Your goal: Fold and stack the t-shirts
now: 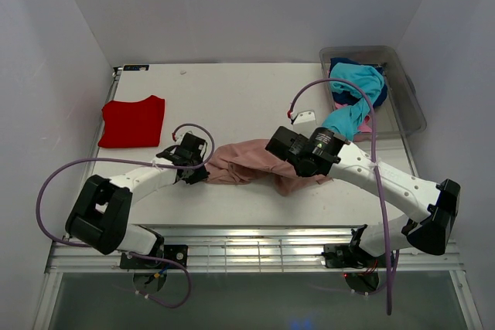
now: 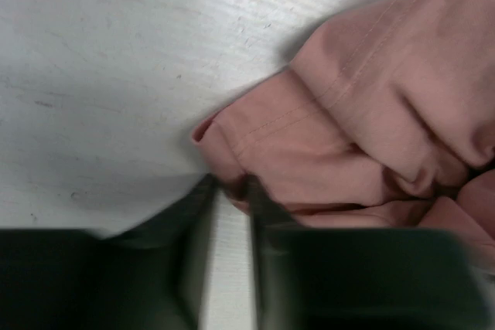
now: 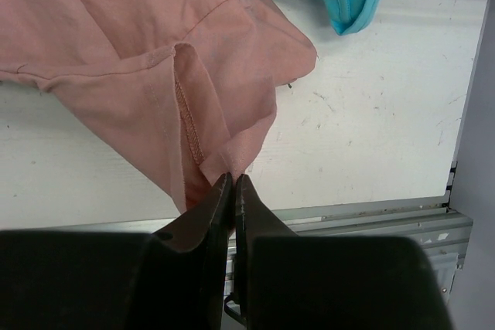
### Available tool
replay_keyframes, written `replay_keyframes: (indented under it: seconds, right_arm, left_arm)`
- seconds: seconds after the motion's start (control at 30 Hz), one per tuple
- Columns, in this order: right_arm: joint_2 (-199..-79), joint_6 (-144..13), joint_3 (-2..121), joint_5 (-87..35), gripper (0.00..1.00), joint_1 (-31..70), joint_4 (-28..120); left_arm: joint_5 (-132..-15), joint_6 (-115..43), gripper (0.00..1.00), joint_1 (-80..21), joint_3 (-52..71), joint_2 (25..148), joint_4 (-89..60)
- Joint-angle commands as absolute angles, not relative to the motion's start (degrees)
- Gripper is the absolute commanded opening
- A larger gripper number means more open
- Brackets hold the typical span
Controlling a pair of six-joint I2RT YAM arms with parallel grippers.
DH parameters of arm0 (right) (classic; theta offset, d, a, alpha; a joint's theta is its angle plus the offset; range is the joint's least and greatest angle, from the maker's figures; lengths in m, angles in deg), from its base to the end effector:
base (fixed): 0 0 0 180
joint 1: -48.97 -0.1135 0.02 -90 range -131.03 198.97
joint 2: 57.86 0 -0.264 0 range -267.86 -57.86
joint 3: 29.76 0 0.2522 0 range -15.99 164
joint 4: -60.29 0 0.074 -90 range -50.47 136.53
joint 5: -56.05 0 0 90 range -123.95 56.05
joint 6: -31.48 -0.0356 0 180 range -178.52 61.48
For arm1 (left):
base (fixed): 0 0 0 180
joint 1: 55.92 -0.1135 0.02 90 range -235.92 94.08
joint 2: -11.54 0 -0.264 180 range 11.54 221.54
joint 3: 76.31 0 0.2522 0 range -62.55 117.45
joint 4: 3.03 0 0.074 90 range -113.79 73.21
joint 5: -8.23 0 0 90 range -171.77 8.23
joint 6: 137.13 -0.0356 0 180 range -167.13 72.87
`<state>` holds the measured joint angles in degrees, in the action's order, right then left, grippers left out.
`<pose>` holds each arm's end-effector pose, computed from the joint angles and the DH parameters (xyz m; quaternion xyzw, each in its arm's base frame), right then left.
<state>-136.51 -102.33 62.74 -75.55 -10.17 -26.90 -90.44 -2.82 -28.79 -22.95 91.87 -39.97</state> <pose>0.1443 0.1954 0.3363 -0.0724 0.9236 -0.1129 0.3592 0.2236 -0.1085 0.1613 -0.1620 0.9580 -0.0716 0.2257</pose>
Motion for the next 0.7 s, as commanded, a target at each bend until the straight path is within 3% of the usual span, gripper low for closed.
replay_keyframes:
  seconds: [0.0,0.1,0.27,0.37,0.47,0.67]
  right_arm:
    - [-135.11,-103.78,63.11,-76.66,0.08,-10.01,-26.86]
    - [-135.81,-103.43,63.37,-77.1,0.08,-10.01,-26.69]
    - [-138.01,-99.58,68.01,-78.33,0.08,-7.91,-25.72]
    - [-139.42,-92.38,70.31,-78.16,0.08,-3.43,-21.16]
    - [-141.26,-84.38,75.57,-75.27,0.08,3.07,-16.34]
    - [-150.39,-70.85,98.14,-71.75,0.08,14.76,-14.03]
  left_arm:
    - [-91.61,-1.61,0.2,-28.59,-24.75,91.95,-38.85]
    - [-93.19,-2.04,0.0,-28.59,-24.58,92.04,-39.37]
    - [-97.32,-5.28,0.0,-29.29,-17.04,88.02,-46.55]
    - [-98.99,-8.97,0.0,-32.88,-5.45,85.64,-52.53]
    - [-97.07,-13.54,0.0,-43.22,8.35,83.61,-55.89]
    - [-91.46,-19.8,0.0,-53.98,35.22,93.17,-60.55]
